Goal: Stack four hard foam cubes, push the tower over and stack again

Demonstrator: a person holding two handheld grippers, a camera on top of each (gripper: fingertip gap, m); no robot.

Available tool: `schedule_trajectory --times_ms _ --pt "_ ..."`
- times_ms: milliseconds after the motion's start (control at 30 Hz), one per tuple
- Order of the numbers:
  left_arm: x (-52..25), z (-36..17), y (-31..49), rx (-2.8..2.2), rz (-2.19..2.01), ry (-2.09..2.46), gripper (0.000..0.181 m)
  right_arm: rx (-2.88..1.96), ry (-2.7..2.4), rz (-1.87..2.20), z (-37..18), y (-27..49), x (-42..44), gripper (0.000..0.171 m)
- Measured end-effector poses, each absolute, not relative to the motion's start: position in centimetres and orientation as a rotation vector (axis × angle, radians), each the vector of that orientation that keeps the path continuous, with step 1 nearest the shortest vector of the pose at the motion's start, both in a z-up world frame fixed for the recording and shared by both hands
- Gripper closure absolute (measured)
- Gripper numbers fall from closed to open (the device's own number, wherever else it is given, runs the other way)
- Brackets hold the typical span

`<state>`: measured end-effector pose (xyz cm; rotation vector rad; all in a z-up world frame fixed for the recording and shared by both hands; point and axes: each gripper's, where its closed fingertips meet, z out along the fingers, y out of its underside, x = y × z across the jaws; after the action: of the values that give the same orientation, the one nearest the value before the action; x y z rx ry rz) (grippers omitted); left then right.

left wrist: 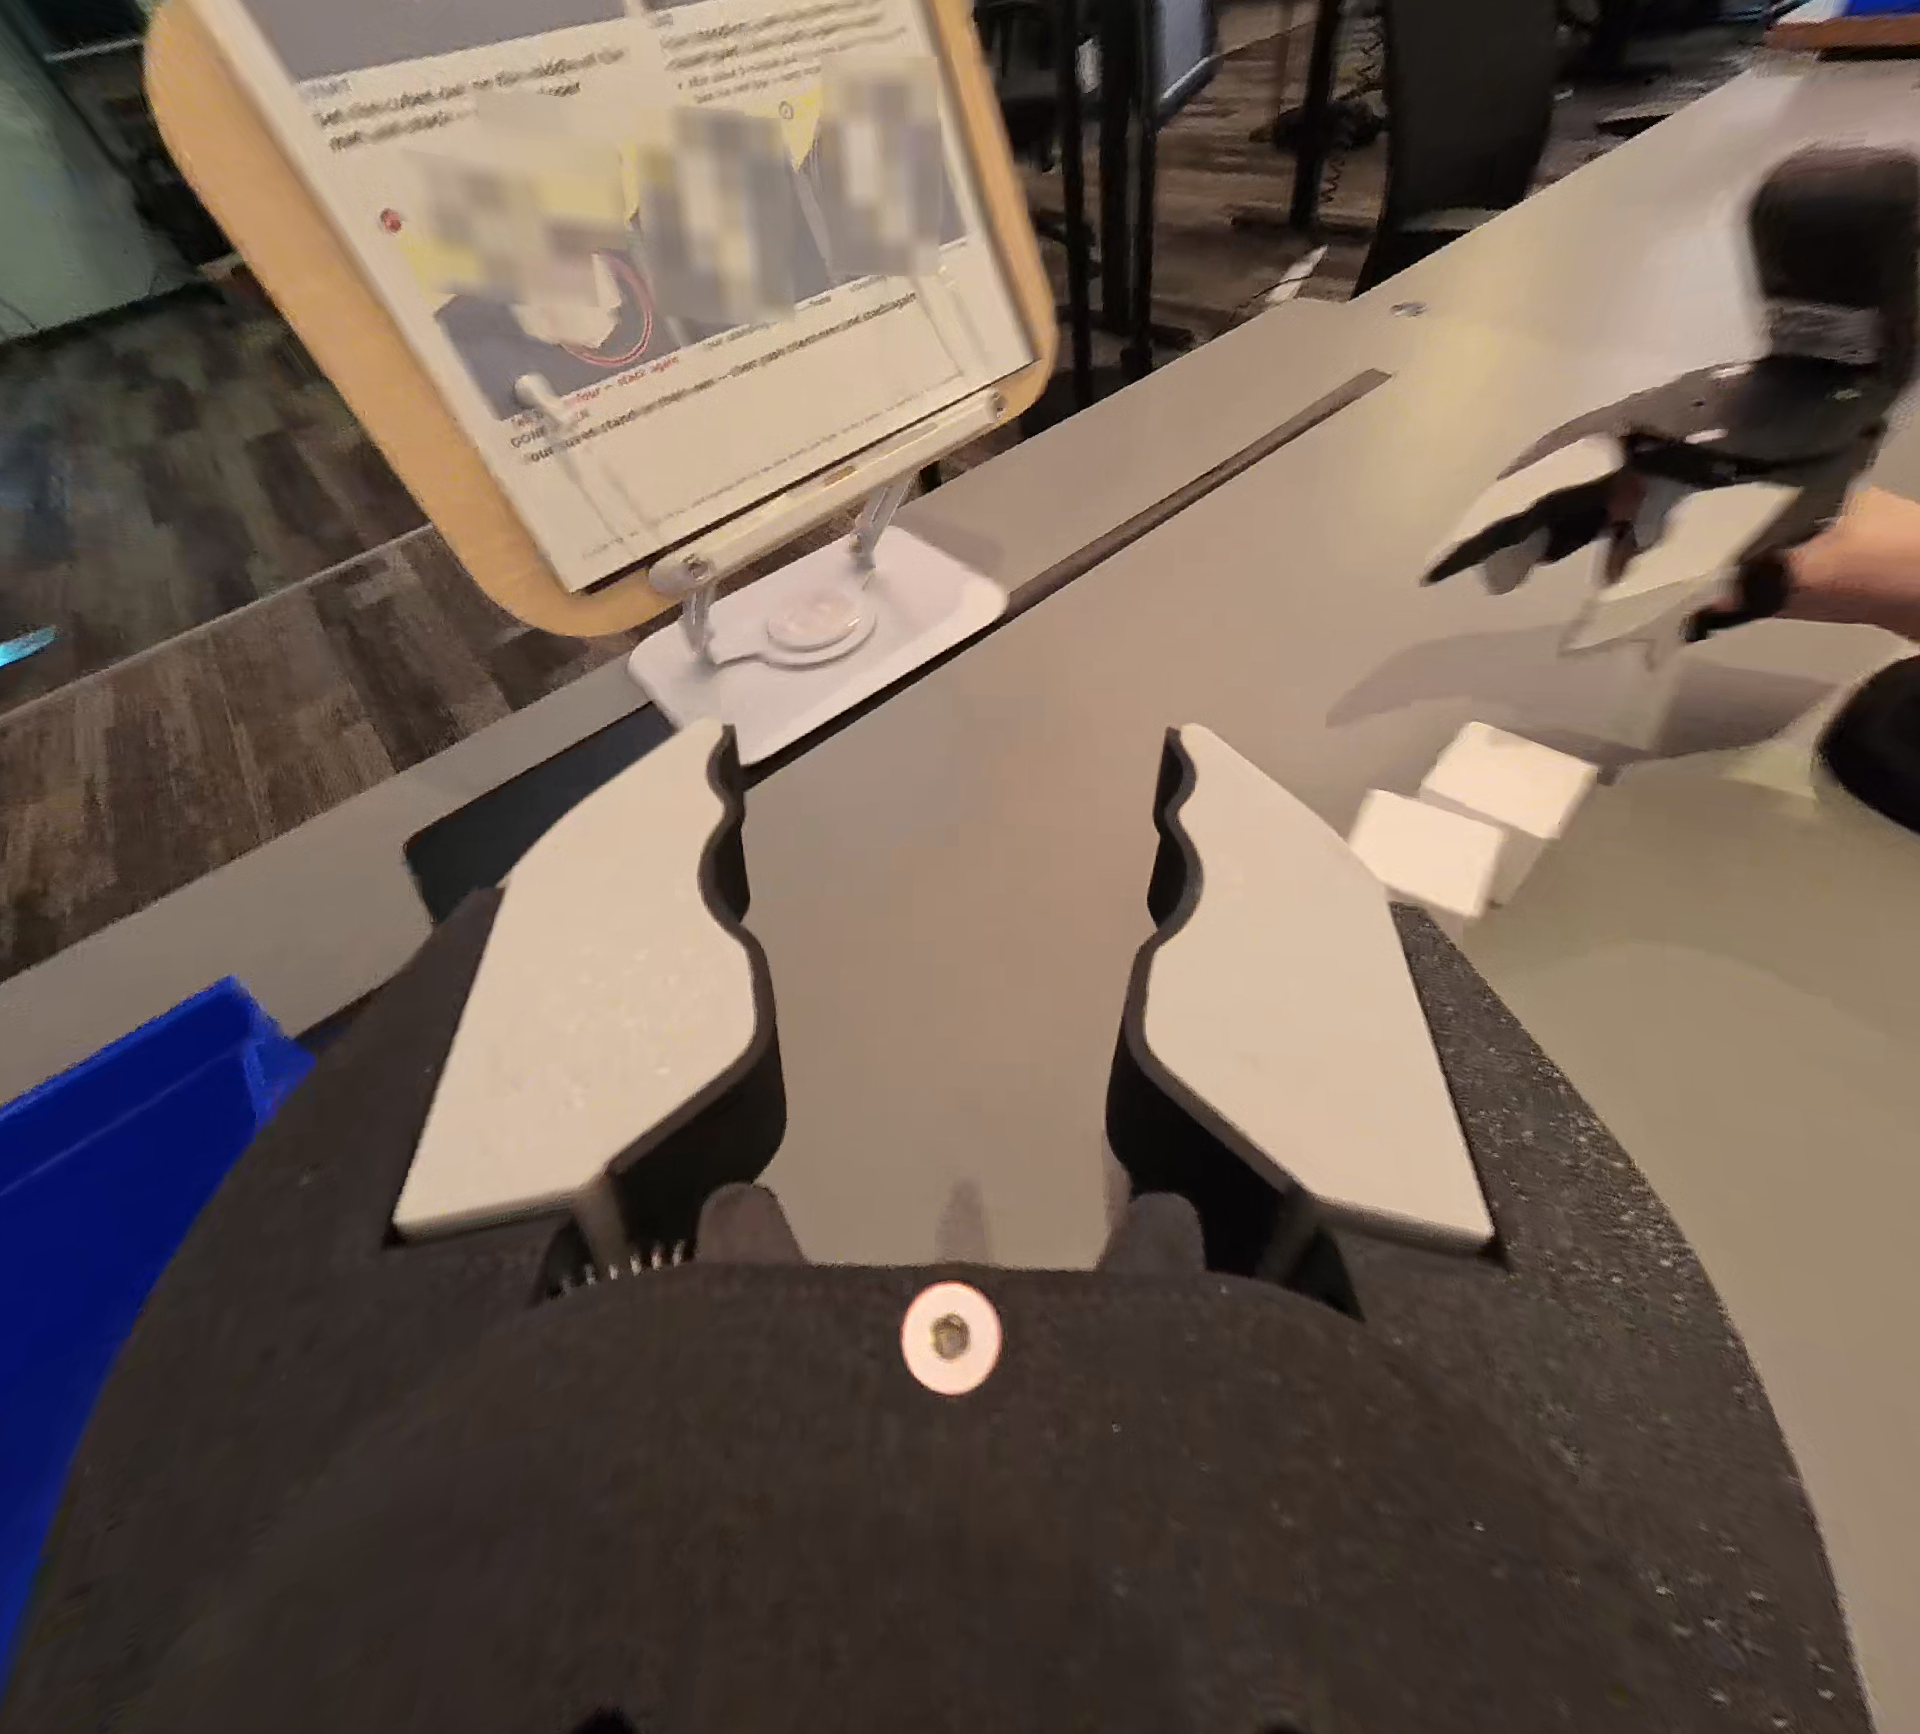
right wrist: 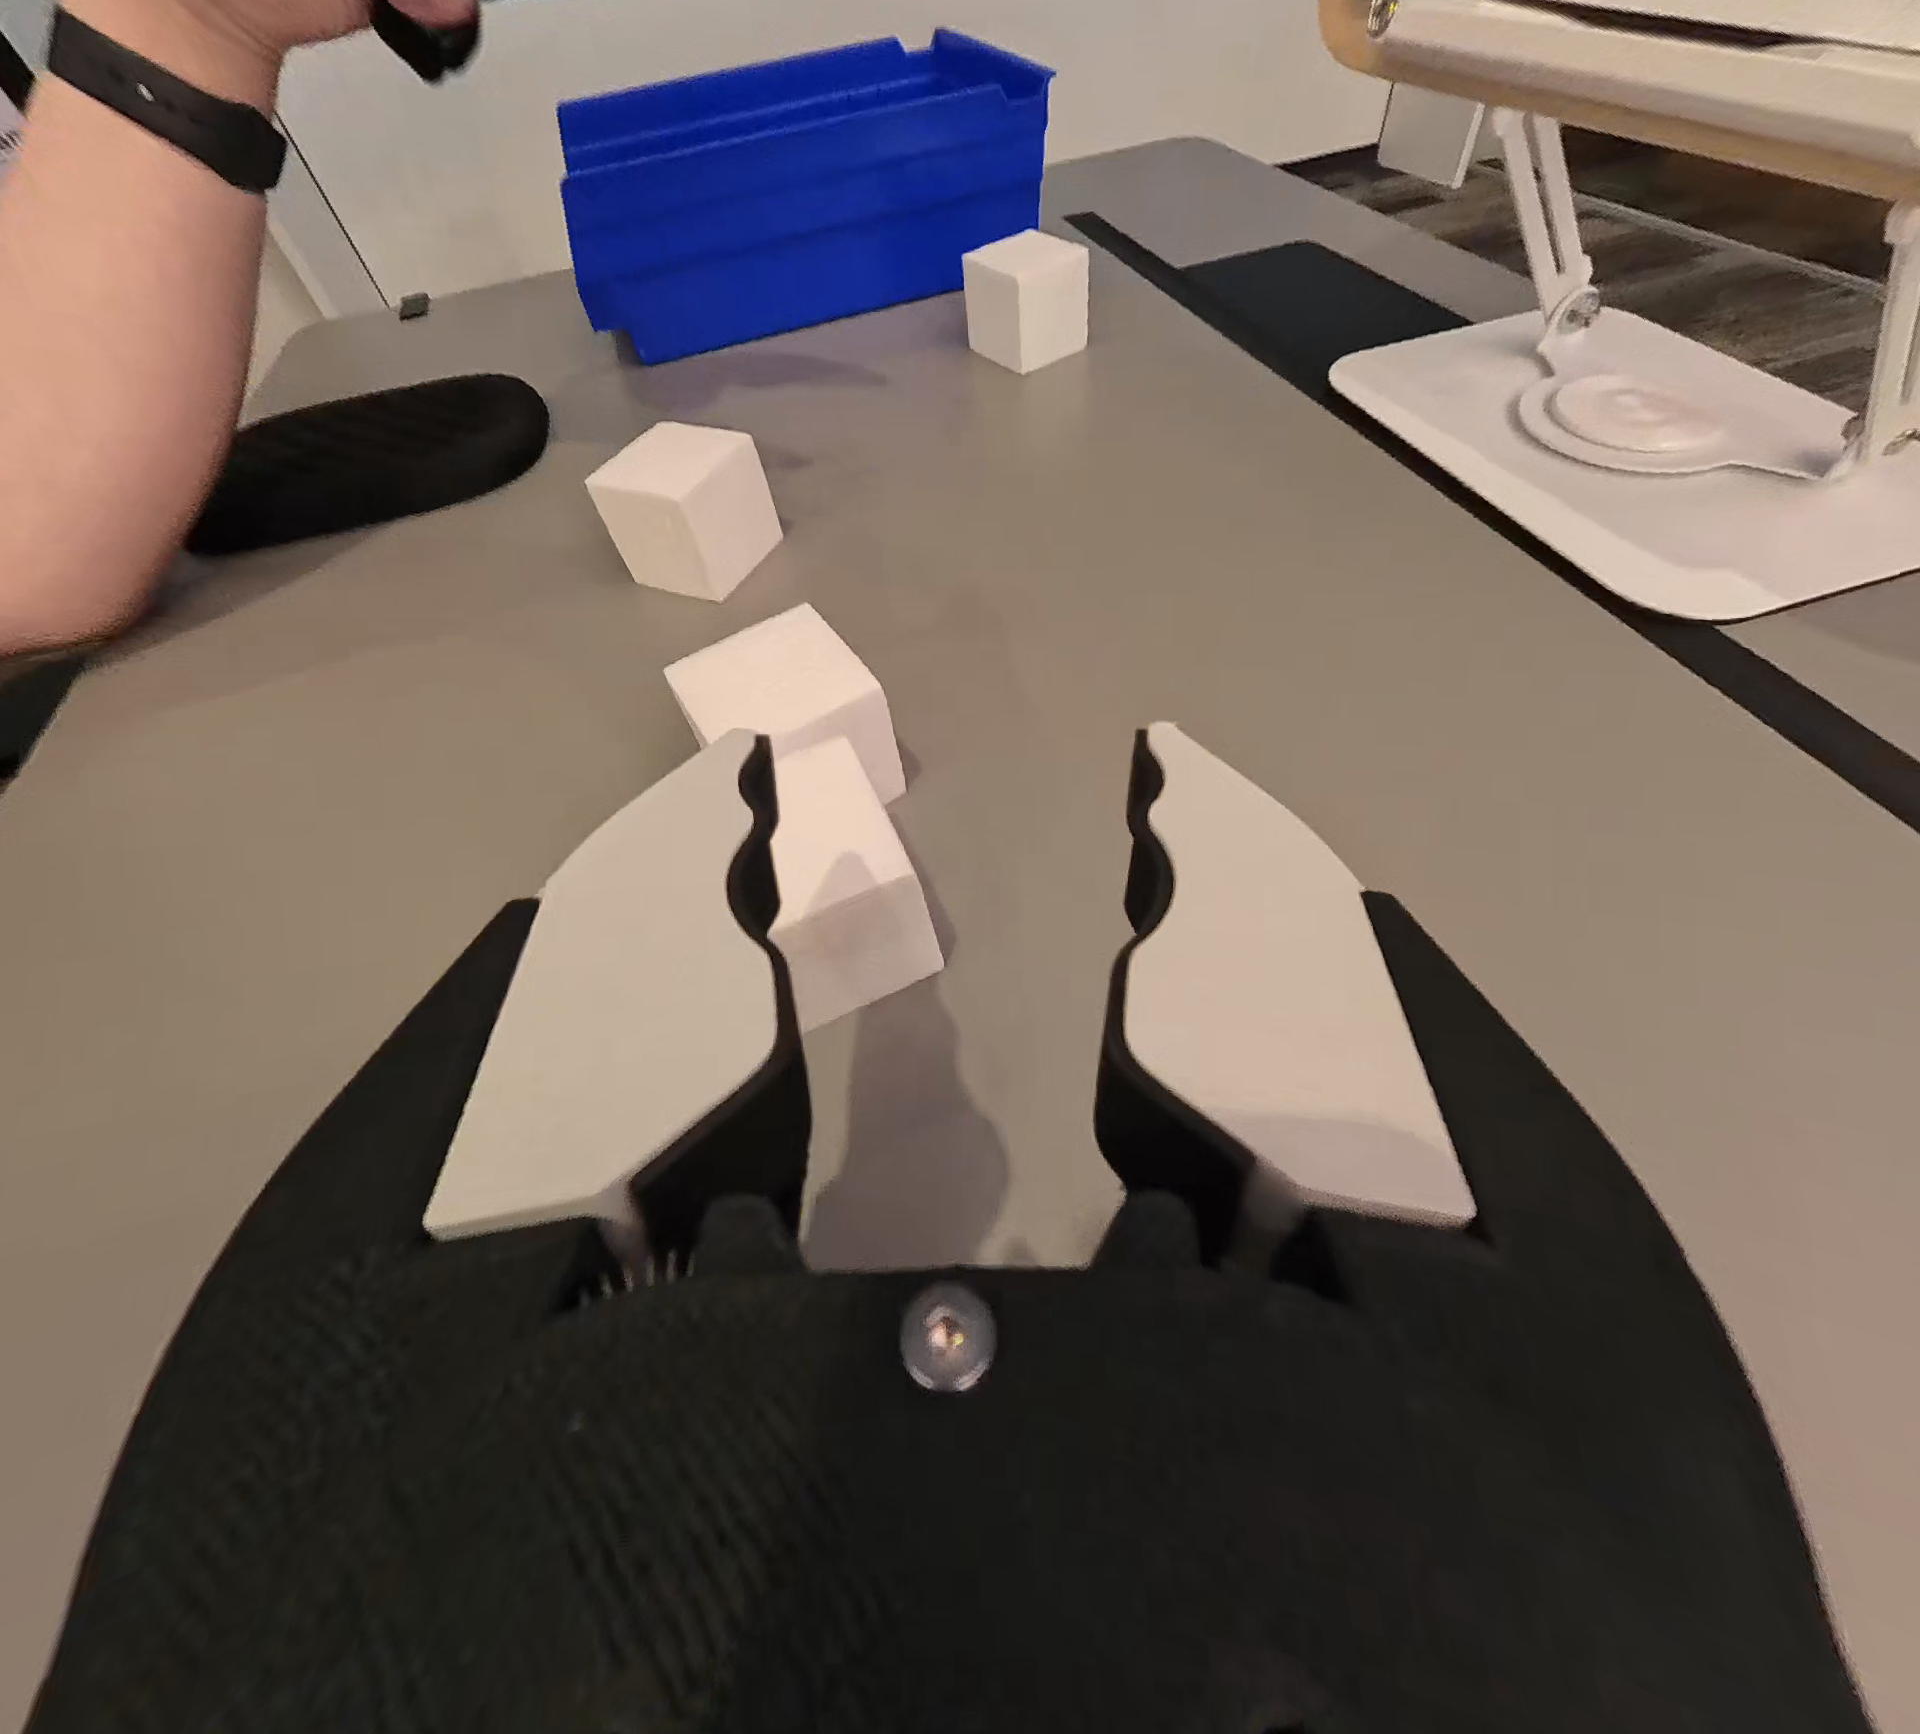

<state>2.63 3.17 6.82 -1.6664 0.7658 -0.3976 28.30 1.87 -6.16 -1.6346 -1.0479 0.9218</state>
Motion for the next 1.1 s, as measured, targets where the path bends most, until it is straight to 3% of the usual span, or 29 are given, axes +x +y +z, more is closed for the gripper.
schedule_trajectory --times_ms 233,533,700,800,933,1100 --pt "-1.9 -0.8 11.4 -2.058 -0.307 0.320 0.094 -1.594 -0.974 0.921 -4.7 2.7 29.3 0.106" --pt "-5.8 -10.5 17.5 -2.275 0.247 0.198 0.084 -1.608 -0.976 0.926 -4.9 2.2 29.5 0.106" --pt "-6.9 -12.8 18.8 -2.364 0.316 0.206 0.098 -1.610 -1.135 0.985 -6.0 0.2 28.0 0.105" --pt "-7.3 -13.7 18.8 -2.387 0.301 0.204 0.114 -1.635 -1.254 0.985 -7.7 -1.1 26.8 0.095" --pt "-7.4 -13.5 18.4 -2.369 0.287 0.234 0.115 -1.691 -1.350 0.921 -10.3 -1.5 26.0 0.088" --pt "-6.4 -11.1 16.9 -2.285 0.212 0.296 0.115 -1.760 -1.406 0.926 -12.1 -1.8 25.7 0.092"
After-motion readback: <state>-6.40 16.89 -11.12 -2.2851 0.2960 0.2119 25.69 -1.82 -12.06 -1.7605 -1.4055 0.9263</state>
